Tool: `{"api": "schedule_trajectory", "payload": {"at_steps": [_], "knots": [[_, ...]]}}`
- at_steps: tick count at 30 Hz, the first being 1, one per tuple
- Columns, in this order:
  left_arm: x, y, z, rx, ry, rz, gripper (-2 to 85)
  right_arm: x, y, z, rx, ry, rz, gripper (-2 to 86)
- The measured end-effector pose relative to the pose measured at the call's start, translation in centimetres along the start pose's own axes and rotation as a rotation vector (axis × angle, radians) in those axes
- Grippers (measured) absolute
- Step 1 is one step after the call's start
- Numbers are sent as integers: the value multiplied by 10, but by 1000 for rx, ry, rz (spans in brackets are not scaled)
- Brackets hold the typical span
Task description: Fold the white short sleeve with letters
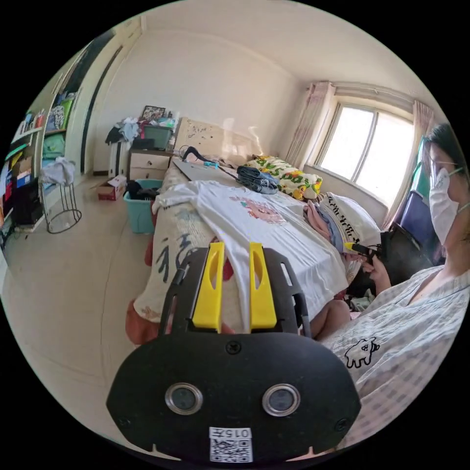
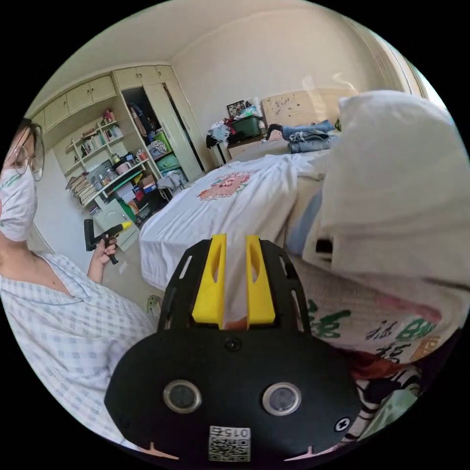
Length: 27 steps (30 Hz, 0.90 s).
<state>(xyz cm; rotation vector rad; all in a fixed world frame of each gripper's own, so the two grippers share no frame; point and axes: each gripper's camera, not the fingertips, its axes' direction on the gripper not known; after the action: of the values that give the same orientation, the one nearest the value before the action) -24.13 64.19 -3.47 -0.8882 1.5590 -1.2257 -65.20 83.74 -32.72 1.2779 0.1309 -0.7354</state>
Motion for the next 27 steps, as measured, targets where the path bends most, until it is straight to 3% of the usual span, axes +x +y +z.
{"api": "schedule_trajectory", "payload": {"at_steps": [4,10,15,23,26,27], "knots": [[-9,38,1,-101,27,-71,103,27,57,-19,-46,50,136,103],[-8,68,21,-195,136,-73,112,59,88,-33,-80,-71,194,101],[-6,78,39,-272,154,-34,27,74,92,-53,-75,-80,174,48],[-35,92,-22,-149,41,-93,-1,104,111,-131,18,-2,188,2],[-44,96,-29,-136,10,-122,22,113,115,-138,36,-40,178,8],[-44,98,-25,-132,31,-119,68,114,116,-137,30,-38,177,11]]}}
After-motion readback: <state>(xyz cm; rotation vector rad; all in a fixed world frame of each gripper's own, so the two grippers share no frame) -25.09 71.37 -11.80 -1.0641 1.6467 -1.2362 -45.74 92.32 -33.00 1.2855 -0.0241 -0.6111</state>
